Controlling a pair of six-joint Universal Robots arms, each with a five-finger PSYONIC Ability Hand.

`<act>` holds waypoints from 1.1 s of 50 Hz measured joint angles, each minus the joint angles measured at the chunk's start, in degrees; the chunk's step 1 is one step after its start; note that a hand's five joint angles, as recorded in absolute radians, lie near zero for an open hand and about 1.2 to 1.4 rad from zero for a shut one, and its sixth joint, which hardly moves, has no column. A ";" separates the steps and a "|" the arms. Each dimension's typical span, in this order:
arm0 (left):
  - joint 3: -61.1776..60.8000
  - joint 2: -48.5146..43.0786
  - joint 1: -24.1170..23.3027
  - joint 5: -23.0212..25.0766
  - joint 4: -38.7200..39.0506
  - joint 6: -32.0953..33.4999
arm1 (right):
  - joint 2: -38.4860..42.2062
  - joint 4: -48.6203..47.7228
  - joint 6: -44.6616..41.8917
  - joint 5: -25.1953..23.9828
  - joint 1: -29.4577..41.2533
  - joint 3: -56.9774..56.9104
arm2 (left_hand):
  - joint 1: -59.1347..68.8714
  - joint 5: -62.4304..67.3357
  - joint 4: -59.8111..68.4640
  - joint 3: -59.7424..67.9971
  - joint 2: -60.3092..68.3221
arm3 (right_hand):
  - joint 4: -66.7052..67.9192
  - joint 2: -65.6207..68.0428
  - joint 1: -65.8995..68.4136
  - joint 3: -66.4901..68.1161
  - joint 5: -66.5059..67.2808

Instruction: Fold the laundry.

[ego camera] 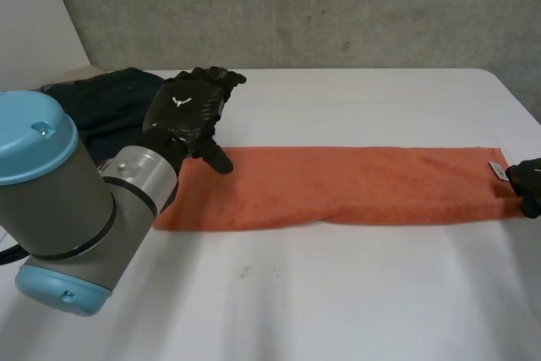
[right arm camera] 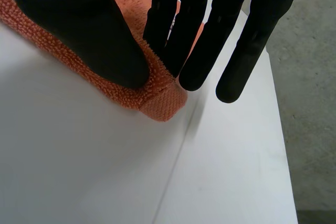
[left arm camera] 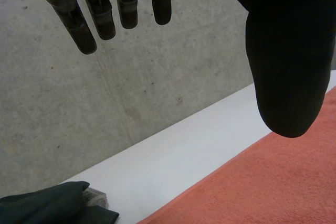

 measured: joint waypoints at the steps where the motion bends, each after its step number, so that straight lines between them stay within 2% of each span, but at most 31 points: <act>1: 0.00 0.04 0.01 -0.01 0.00 0.00 | 0.00 0.04 -0.02 0.01 -0.14 -0.06 | 0.00 0.00 0.00 0.00 0.00 | 0.05 0.00 0.00 0.10 0.00; 10: -0.27 0.75 0.03 -0.13 -0.07 0.00 | -1.18 1.16 -3.70 2.32 -5.81 -2.16 | 0.00 0.00 0.00 0.00 0.00 | 0.23 0.00 0.00 0.30 0.00; 14: -0.42 1.27 0.10 -0.16 -0.09 0.02 | -2.61 1.68 -10.01 5.23 -9.33 -3.87 | 0.00 0.00 0.00 0.00 0.00 | 0.25 0.00 0.00 0.30 0.00; 19: -0.31 1.66 0.34 -0.20 -0.09 0.06 | -4.88 1.56 -12.27 6.66 -6.94 -5.30 | 0.00 0.00 0.00 0.00 0.00 | 0.31 0.00 0.00 0.31 0.00; 26: -0.28 3.30 2.03 -0.46 -0.10 0.03 | -11.75 -1.54 -3.77 5.41 10.02 -6.91 | 0.00 0.00 0.00 0.00 0.00 | 0.32 0.00 0.00 0.34 0.34; 27: -0.28 3.30 2.03 -0.46 -0.10 0.03 | -11.75 -1.54 -3.77 5.41 10.02 -6.91 | 0.00 0.00 0.00 0.00 0.00 | 0.32 0.00 0.00 0.34 0.34; 29: -0.65 4.65 3.49 -1.03 -0.11 -0.03 | -12.33 -4.40 -1.64 2.43 20.01 -6.97 | 0.00 0.00 0.00 0.00 0.00 | 0.36 0.09 0.00 0.43 0.34; 30: -0.74 4.87 3.76 -1.13 -0.12 -0.03 | -12.21 -4.91 -1.50 1.87 21.66 -6.96 | 0.00 0.00 0.00 0.00 0.00 | 0.36 0.09 0.00 0.43 0.34; 33: -1.42 6.19 5.63 -1.76 -0.21 -0.03 | -9.41 -8.33 -2.12 -2.15 33.08 -6.93 | 0.00 0.00 0.00 0.00 0.00 | 0.36 0.09 0.00 0.44 0.34; 37: -2.29 6.78 6.96 -2.08 -0.37 0.05 | -3.97 -10.80 -5.60 -5.17 42.38 -7.31 | 0.00 0.00 0.00 0.00 0.00 | 0.37 0.09 0.00 0.44 0.34; 43: -3.29 6.71 7.47 -2.13 -0.49 0.09 | 2.95 -11.82 -11.66 -6.43 49.00 -8.42 | 0.00 0.00 0.00 0.00 0.00 | 0.25 -0.33 -0.28 0.01 0.26; 44: -3.45 6.57 7.46 -2.11 -0.48 0.10 | 3.73 -11.81 -12.48 -6.39 49.64 -8.64 | 0.00 0.00 0.00 0.00 0.00 | -10.32 -11.53 -9.40 -11.36 -9.56; 50: -3.30 5.85 7.24 -1.90 -0.22 0.27 | 1.86 -11.53 -9.42 -5.63 48.84 -8.30 | 0.00 0.00 0.00 0.00 0.00 | -49.51 -48.75 -43.32 -49.13 -47.38; 52: -2.74 5.17 7.04 -1.82 -0.11 0.34 | -1.05 -11.26 -4.79 -5.00 46.64 -7.27 | 0.00 0.00 0.00 0.00 0.00 | -55.36 -54.56 -49.02 -55.24 -52.44; 55: -1.59 3.88 6.62 -1.76 -0.02 0.37 | -5.48 -10.69 2.09 -4.06 42.99 -5.48 | 0.00 0.00 0.00 0.00 0.00 | -56.27 -55.10 -49.43 -55.98 -52.54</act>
